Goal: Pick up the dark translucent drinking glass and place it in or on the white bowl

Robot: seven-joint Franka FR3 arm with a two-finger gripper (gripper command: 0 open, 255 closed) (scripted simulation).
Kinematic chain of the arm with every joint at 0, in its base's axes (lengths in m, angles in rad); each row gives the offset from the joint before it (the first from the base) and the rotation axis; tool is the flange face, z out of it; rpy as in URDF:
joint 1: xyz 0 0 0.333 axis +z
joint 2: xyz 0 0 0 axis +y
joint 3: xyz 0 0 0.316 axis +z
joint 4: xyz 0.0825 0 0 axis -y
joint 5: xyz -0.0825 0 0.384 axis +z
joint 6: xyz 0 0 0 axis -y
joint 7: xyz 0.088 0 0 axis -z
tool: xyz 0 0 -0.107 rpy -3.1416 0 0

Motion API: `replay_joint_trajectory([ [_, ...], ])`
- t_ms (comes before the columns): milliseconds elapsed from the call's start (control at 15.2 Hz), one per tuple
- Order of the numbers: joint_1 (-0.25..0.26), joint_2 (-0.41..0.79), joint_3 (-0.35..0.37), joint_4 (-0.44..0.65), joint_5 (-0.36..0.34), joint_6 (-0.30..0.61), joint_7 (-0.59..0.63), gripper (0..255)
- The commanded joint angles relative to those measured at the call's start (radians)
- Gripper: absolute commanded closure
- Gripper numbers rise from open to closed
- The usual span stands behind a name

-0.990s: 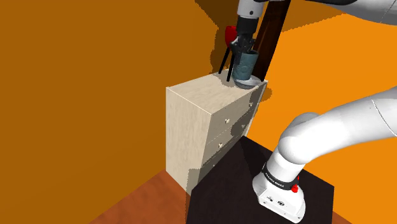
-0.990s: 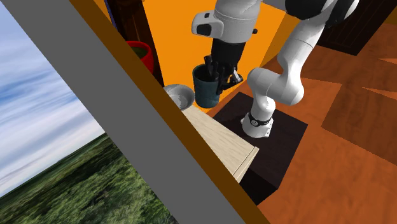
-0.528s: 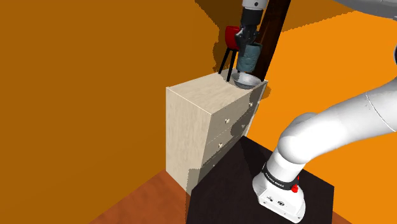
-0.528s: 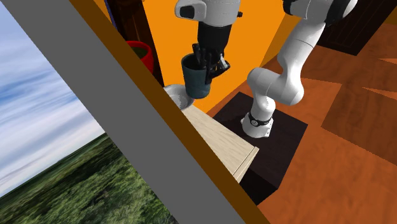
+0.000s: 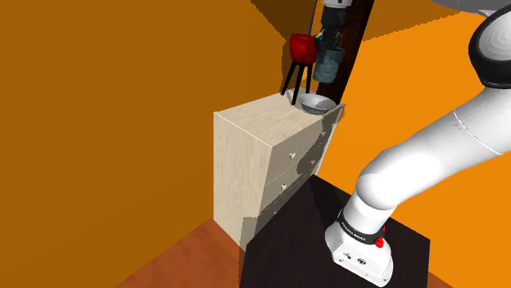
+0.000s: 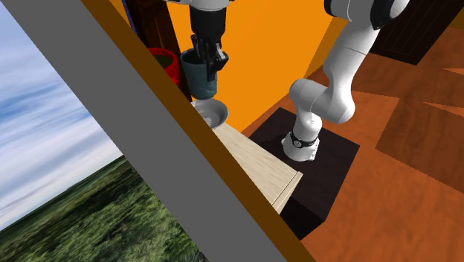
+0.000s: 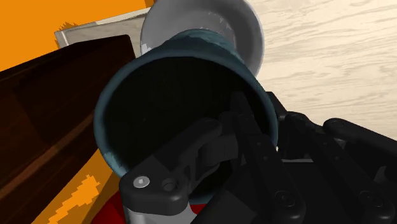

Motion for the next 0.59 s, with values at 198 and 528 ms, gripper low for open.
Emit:
replay_joint_trajectory([
  [198,-0.005,0.003,-0.017,-0.048,-0.005,0.054,-0.012,255],
  [528,-0.008,-0.018,-0.020,-0.134,-0.012,0.119,-0.001,255],
])
